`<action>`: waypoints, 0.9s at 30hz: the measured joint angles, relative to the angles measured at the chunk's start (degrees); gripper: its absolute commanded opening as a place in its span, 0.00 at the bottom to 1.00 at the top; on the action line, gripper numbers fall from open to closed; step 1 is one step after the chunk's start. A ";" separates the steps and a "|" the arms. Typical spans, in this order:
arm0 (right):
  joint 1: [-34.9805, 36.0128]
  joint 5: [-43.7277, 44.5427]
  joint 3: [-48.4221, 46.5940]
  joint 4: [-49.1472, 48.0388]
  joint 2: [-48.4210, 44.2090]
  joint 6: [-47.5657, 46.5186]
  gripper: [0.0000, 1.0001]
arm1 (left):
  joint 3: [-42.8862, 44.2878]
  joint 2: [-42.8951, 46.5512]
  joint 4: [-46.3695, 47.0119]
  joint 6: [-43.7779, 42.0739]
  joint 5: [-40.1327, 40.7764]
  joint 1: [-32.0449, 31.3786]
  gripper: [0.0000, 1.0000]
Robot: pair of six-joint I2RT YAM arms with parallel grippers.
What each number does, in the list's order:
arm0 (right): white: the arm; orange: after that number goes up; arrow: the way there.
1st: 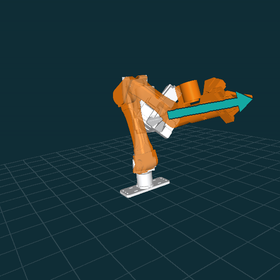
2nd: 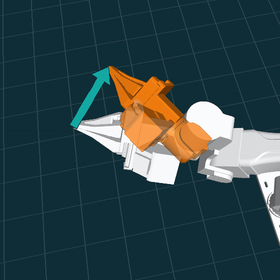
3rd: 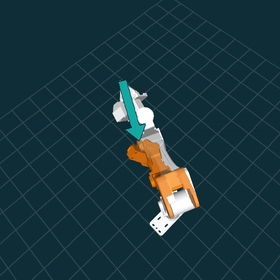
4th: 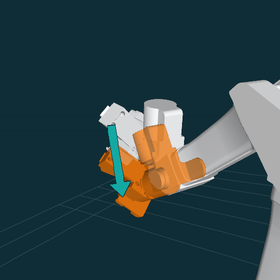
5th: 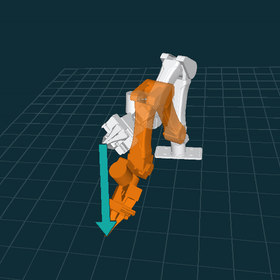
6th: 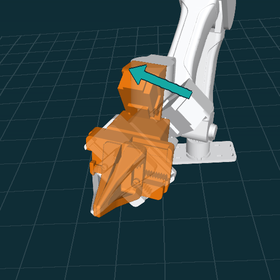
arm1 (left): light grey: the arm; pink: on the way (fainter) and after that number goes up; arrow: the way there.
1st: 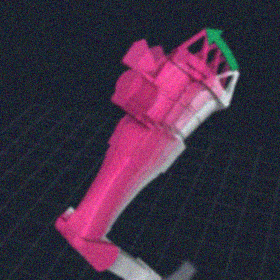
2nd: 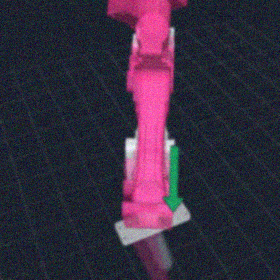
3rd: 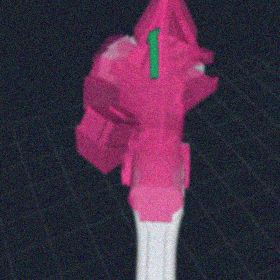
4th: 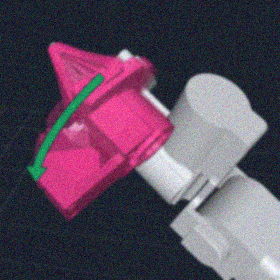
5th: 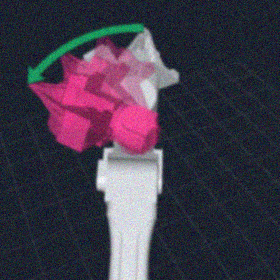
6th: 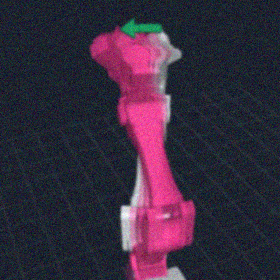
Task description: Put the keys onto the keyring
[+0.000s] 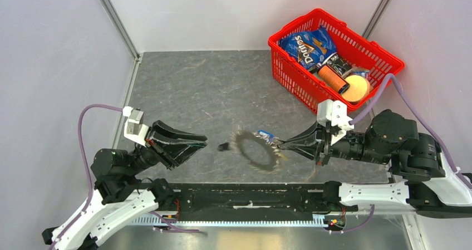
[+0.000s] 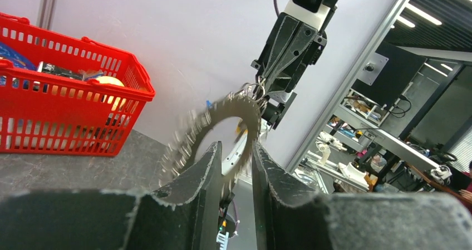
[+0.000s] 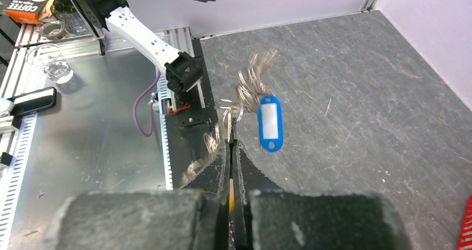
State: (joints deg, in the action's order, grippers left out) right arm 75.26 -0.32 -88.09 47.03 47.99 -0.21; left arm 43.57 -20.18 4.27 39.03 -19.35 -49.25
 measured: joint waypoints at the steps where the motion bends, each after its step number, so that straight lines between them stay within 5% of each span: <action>1: 0.00 0.04 -0.48 0.50 0.15 -0.31 0.00 | 0.00 0.17 -0.15 0.00 0.24 0.00 0.32; 14: -0.04 -0.70 -6.97 6.03 5.68 -2.64 0.00 | -1.22 2.49 -3.74 0.02 3.43 0.00 0.34; 27: -0.11 -1.27 -8.15 8.22 10.60 -4.20 0.00 | 1.77 -4.50 -6.21 0.68 2.32 0.00 0.40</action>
State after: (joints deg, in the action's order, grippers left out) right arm 75.16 -1.58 -96.25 55.24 58.59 -4.40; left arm 45.34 -24.69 -1.93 39.70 -17.04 -49.25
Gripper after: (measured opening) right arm 0.009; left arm 0.394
